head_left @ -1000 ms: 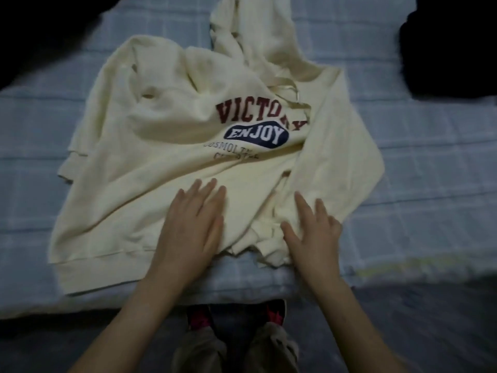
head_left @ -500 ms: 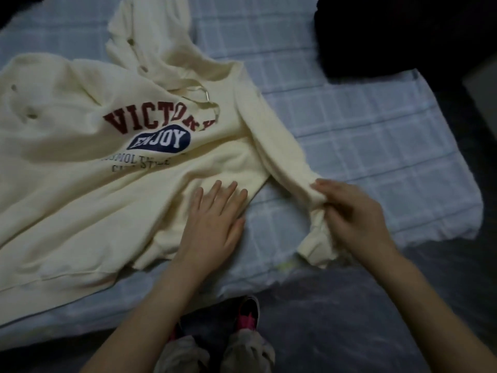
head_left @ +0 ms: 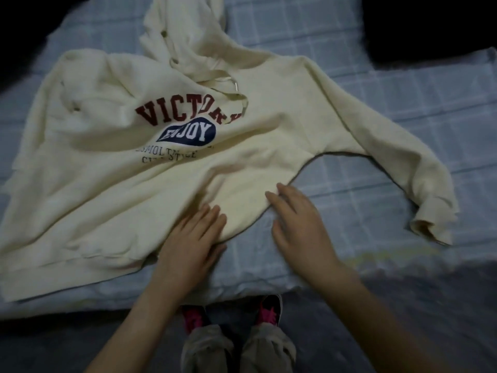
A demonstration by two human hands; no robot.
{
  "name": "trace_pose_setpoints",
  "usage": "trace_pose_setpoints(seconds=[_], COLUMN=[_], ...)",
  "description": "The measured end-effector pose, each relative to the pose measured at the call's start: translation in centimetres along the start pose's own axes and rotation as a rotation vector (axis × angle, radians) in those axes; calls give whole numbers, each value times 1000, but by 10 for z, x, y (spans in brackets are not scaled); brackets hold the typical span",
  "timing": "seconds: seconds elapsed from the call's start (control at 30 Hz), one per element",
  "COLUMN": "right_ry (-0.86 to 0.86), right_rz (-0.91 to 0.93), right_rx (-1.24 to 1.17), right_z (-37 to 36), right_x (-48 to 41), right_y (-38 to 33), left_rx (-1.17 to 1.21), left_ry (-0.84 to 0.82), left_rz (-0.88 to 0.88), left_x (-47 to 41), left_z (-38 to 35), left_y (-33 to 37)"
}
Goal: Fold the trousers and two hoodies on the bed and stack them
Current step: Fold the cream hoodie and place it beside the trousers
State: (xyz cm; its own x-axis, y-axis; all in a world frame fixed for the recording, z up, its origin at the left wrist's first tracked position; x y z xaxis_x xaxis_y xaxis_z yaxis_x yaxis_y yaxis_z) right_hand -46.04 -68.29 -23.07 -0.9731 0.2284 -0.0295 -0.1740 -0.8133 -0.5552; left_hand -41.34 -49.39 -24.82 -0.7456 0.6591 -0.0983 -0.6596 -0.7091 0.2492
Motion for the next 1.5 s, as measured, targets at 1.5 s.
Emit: trace_pose_setpoints(seconds=[1.5], right_ry=[20], right_rz=[177], right_rx=[91], right_z=[-152], right_x=[-4], right_y=[-224], left_rx=[375], left_ry=[315], left_rz=[710], left_x=[150], left_z=[79], left_y=[-234])
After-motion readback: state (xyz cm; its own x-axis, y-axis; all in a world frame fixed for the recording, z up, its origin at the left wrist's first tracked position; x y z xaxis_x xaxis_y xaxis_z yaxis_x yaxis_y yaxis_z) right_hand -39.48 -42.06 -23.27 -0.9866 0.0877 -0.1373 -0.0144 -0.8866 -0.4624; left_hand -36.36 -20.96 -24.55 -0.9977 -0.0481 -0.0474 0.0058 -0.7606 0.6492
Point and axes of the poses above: each hand's wrist, its own x-axis away from the middle knuckle, its own z-axis out of the back of the hand, y = z × x, the point moved 6 cm from there along -x, towards the middle knuckle, and after that the axes turned 12 degrees about y, right-handed, at the moved point
